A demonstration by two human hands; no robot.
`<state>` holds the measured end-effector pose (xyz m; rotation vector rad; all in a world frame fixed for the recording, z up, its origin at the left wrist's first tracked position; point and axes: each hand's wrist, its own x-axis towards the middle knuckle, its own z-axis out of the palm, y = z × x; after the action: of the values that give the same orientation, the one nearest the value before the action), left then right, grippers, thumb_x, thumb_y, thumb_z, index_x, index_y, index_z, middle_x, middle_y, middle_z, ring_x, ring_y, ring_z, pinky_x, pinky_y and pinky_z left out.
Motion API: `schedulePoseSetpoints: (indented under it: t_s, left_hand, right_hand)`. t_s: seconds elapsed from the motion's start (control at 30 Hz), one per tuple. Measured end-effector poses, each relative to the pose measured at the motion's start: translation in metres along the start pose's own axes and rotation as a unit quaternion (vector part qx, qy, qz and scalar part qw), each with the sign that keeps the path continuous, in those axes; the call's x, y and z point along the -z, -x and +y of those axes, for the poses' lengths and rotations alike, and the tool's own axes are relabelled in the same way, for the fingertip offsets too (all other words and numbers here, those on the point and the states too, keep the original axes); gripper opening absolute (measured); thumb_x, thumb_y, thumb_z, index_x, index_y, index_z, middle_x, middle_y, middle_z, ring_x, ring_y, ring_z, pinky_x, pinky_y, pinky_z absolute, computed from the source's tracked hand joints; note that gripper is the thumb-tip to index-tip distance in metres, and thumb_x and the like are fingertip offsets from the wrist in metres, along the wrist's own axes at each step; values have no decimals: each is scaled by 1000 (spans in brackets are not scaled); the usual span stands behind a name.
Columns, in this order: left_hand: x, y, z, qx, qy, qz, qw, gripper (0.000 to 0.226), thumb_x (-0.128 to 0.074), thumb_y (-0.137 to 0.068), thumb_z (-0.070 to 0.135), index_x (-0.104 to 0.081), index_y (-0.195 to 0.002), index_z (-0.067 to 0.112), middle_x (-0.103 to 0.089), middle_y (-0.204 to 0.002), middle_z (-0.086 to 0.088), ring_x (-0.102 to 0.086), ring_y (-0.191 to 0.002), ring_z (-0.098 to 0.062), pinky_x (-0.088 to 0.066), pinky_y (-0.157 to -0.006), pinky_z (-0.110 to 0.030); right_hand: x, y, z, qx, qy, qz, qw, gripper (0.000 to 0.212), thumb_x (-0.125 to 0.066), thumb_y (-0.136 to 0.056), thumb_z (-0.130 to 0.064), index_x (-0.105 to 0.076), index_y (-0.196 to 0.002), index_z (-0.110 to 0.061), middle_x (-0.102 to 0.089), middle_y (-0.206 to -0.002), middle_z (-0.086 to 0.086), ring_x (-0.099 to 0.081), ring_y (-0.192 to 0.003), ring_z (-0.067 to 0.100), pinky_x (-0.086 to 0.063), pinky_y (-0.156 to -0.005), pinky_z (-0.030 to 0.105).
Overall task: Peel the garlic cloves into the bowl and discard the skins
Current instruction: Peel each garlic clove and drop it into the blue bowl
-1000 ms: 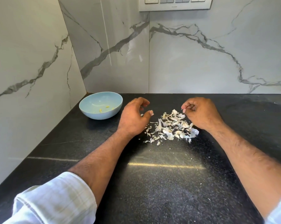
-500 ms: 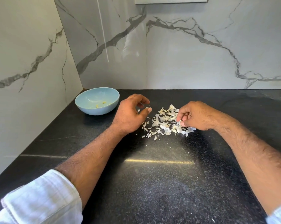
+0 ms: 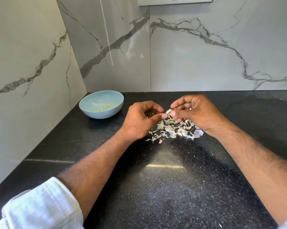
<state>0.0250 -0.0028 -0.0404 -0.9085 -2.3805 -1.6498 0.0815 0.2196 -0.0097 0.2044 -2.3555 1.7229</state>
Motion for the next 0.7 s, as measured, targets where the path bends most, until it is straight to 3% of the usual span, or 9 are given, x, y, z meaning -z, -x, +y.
schedulePoseSetpoints:
  t_s: [0.13,0.3,0.4,0.5,0.7]
  left_hand:
    - [0,2,5,-13,11,-15,1000,16,-89,-89,23,-81,-101,16,-80,-85,0,-74,-70,-20,-64,-67,-40]
    - [2,3,8,-47,-28,-15,998,8,-84,-94,21,-80,-98,16,-78,-79,1,-74,-66,-25,-64,-66,-45]
    - [2,5,12,-64,-44,-12,997,2,-77,-99,16,-77,-97,15,-75,-75,0,-70,-64,-25,-62,-61,-43]
    - [4,3,13,-62,-45,-17,997,3,-75,-100,14,-76,-98,15,-74,-77,1,-69,-65,-18,-58,-61,-31]
    - [18,-4,4,-12,-90,17,996,16,-93,-84,27,-80,-90,19,-78,-77,6,-67,-63,-3,-55,-63,-19]
  right_hand:
    - [-9,1,-1,4,-2,4,1000,19,-85,-82,2,-77,-99,-3,-77,-82,18,-72,-67,25,-63,-65,31]
    - [-15,3,-1,30,11,9,999,15,-88,-81,-4,-80,-94,-7,-78,-80,14,-74,-69,26,-64,-69,37]
    - [-17,5,-5,18,-33,1,999,20,-89,-78,-9,-80,-96,-2,-77,-80,18,-72,-69,26,-63,-68,33]
    - [-14,4,-6,-34,-110,-20,993,22,-85,-80,-4,-78,-100,2,-77,-89,24,-71,-74,26,-61,-71,34]
    - [-6,3,-1,-76,-129,1,989,21,-78,-88,-1,-73,-108,-3,-78,-99,16,-73,-89,32,-54,-72,36]
